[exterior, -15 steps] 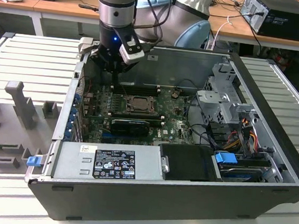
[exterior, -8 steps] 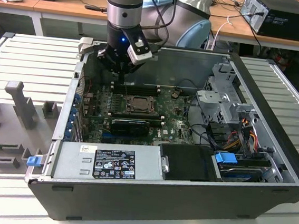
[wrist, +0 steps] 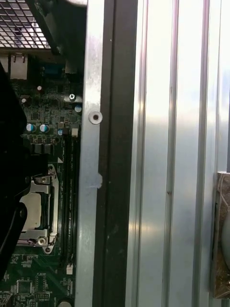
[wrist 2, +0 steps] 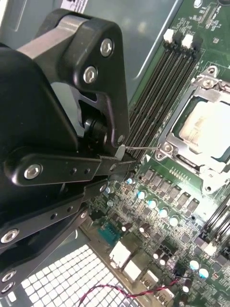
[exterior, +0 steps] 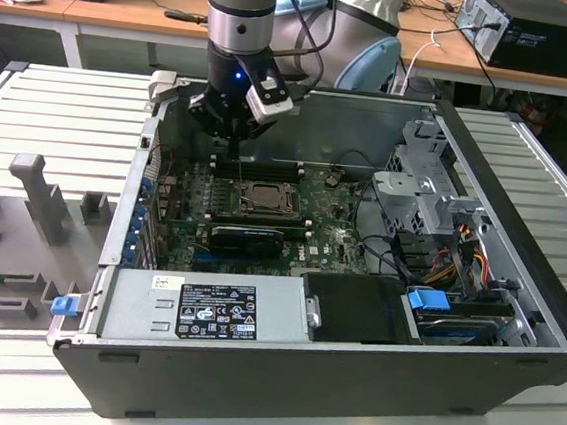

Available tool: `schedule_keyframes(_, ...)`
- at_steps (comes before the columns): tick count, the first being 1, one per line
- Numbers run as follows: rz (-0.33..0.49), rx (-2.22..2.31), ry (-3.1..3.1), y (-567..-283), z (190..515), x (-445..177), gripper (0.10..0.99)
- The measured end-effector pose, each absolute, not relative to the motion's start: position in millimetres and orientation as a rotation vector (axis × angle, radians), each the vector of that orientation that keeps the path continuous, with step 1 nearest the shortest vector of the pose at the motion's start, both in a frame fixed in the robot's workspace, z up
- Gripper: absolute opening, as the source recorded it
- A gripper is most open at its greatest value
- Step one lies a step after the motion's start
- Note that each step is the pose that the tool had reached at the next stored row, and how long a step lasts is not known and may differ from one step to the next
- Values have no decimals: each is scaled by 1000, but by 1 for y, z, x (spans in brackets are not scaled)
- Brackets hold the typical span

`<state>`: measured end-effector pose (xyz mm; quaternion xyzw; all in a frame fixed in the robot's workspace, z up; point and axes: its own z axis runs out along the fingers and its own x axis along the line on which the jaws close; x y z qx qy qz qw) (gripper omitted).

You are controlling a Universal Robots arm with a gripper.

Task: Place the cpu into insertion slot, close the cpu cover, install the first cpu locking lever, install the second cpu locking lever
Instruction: 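Install the first cpu locking lever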

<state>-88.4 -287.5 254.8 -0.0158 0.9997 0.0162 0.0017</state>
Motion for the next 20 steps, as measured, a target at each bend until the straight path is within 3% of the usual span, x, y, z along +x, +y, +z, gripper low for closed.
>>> schedule_keyframes(20,51,-49,3137,-287,254,-62,106)
